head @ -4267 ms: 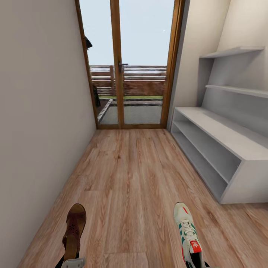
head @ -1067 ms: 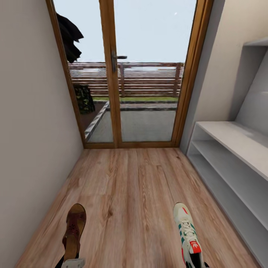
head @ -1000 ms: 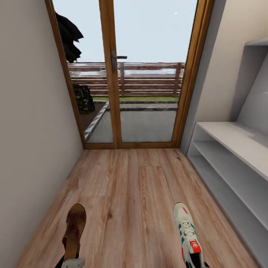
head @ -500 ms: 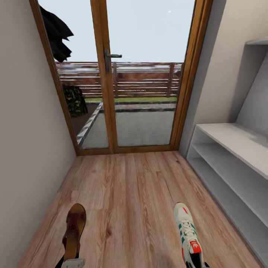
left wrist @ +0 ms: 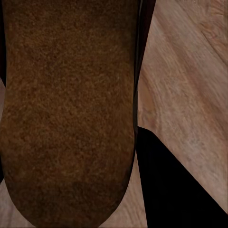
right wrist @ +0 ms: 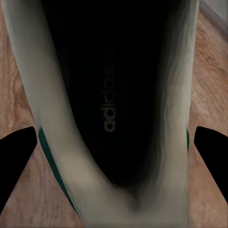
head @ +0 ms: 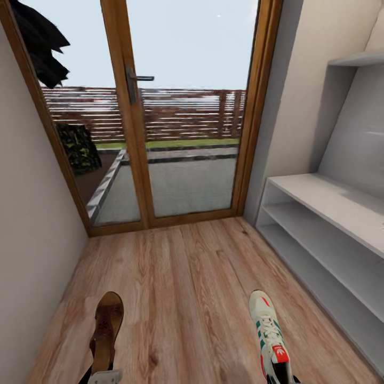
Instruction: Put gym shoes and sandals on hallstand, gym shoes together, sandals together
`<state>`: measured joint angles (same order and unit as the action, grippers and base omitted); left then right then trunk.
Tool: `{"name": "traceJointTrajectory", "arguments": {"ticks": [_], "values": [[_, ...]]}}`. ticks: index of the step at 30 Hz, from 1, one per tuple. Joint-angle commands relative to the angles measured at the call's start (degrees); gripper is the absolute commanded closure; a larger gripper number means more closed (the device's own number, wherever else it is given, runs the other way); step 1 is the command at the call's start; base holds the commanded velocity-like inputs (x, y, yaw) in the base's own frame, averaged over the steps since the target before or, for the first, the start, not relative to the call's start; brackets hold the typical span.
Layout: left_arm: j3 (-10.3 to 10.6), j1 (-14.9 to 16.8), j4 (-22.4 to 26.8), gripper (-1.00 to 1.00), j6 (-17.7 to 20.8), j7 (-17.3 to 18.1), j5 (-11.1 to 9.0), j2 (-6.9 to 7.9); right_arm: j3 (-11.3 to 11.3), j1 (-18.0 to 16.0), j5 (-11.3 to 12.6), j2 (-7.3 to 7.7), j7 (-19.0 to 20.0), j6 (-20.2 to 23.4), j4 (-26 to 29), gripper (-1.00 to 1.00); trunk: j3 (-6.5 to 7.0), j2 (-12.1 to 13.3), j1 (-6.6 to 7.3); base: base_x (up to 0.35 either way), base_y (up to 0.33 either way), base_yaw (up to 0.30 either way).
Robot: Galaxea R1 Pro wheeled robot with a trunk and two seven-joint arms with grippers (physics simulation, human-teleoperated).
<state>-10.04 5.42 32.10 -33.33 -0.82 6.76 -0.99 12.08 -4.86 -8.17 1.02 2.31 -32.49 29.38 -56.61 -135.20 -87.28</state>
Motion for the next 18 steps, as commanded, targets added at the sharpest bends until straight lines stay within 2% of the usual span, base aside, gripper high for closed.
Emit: {"name": "traceJointTrajectory", "arguments": {"ticks": [1,6,18], "values": [[-0.34,0.03,-0.02,1.0,-0.16,-0.14,0.8,-0.07,0.46,-0.04,-0.57,-0.06,0.23,-0.21,-0.03,1.0,-0.05,-0.02,-0.01,0.164,0.272,-0.266],[-0.33,0.03,-0.08,1.0,-0.16,-0.14,0.8,-0.07,0.48,-0.01,-0.54,-0.06,0.23,-0.21,0.03,1.0,-0.05,-0.02,-0.01,0.108,0.173,-0.266],[-0.36,0.03,-0.54,1.0,-0.2,-0.14,0.87,-0.07,0.48,-0.03,-0.53,-0.06,0.23,-0.21,-0.02,1.0,-0.05,-0.02,-0.01,0.005,0.009,-0.266]]}}
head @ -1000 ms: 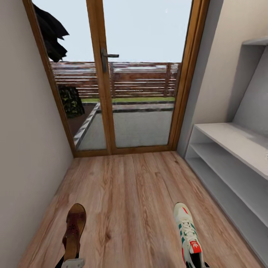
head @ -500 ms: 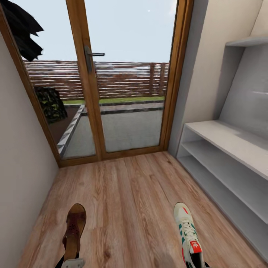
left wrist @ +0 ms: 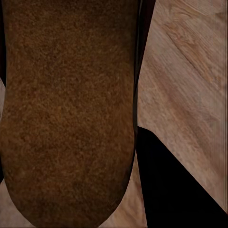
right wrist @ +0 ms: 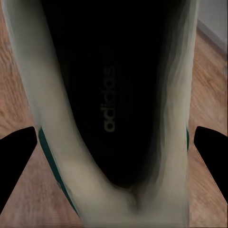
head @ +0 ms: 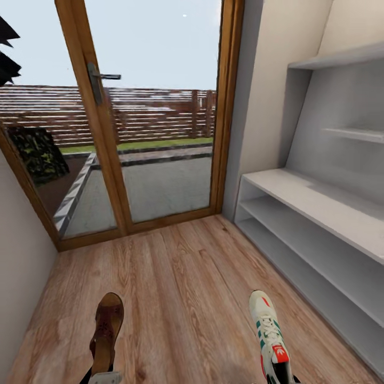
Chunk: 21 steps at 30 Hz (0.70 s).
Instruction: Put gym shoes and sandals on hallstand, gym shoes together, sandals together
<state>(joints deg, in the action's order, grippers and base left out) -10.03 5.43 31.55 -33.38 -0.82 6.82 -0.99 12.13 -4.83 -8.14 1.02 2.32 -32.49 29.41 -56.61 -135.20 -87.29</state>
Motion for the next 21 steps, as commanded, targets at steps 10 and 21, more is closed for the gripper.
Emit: {"name": "traceJointTrajectory", "arguments": {"ticks": [10,21], "values": [[-0.34,0.01,0.01,1.0,-0.19,-0.1,0.82,-0.07,0.44,-0.05,-0.57,-0.05,0.23,-0.21,0.0,1.0,-0.05,-0.02,0.01,0.0,0.0,-0.266],[-0.34,0.02,0.01,1.0,-0.18,-0.14,0.8,-0.07,0.44,-0.04,-0.57,-0.05,0.23,-0.21,0.1,1.0,-0.05,-0.02,0.01,0.142,0.17,-0.266]]}}
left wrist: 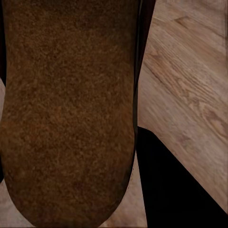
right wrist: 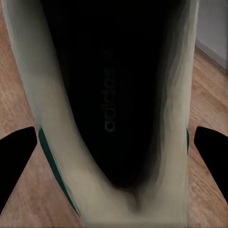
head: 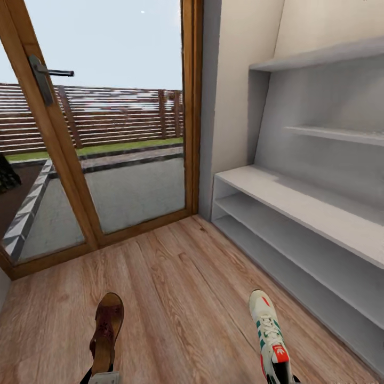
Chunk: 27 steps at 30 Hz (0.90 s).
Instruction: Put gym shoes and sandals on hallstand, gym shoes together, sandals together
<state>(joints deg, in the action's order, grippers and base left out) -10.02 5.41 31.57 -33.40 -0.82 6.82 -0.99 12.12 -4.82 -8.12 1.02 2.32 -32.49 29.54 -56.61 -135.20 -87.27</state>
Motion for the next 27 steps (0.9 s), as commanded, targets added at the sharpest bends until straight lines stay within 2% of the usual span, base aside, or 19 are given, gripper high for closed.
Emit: {"name": "traceJointTrajectory", "arguments": {"ticks": [1,27], "values": [[-0.35,0.03,-0.01,1.0,-0.15,-0.14,0.78,-0.07,0.45,-0.07,-0.58,-0.06,0.23,-0.21,-0.02,1.0,-0.05,-0.02,-0.01,0.197,0.244,-0.266],[-0.39,0.03,-0.01,1.0,-0.13,-0.14,0.79,-0.07,0.47,-0.07,-0.58,-0.06,0.23,-0.21,0.0,1.0,-0.05,-0.02,-0.01,0.231,0.219,-0.266]]}}
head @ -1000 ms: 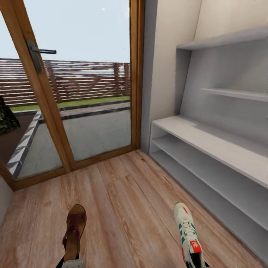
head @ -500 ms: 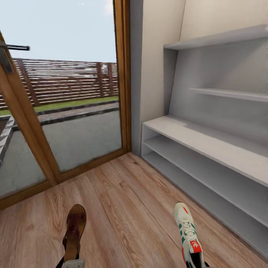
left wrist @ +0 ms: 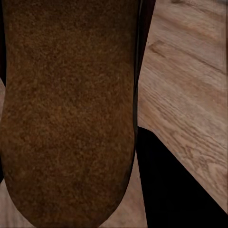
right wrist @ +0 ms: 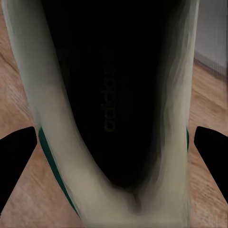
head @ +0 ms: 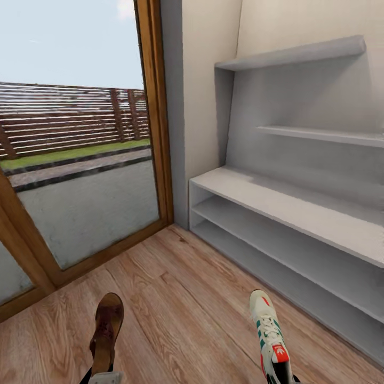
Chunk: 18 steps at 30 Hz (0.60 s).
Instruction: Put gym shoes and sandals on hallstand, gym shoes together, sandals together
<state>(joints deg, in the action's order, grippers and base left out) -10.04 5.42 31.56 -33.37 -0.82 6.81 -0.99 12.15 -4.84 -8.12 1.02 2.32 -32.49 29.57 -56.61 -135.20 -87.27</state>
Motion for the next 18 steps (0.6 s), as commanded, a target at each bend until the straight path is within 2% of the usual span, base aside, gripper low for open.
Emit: {"name": "traceJointTrajectory", "arguments": {"ticks": [1,6,15,18], "values": [[-0.36,0.03,-0.01,1.0,-0.17,-0.14,0.81,-0.07,0.45,-0.06,-0.58,-0.06,0.23,-0.21,-0.04,1.0,-0.05,-0.02,-0.01,0.24,0.156,-0.266],[-0.33,0.03,-0.01,1.0,-0.17,-0.14,0.81,-0.07,0.47,-0.03,-0.58,-0.06,0.23,-0.21,-0.04,1.0,-0.05,-0.02,-0.01,0.172,0.074,-0.266],[-0.33,0.03,-0.01,1.0,-0.21,-0.14,0.82,-0.07,0.48,-0.03,-0.58,-0.06,0.23,-0.21,-0.04,1.0,-0.05,-0.02,-0.01,0.014,0.005,-0.266],[-0.33,0.03,-0.01,1.0,-0.18,-0.14,0.78,-0.07,0.49,-0.07,-0.58,-0.06,0.23,-0.21,-0.01,1.0,-0.05,-0.02,-0.01,0.012,0.128,-0.266]]}}
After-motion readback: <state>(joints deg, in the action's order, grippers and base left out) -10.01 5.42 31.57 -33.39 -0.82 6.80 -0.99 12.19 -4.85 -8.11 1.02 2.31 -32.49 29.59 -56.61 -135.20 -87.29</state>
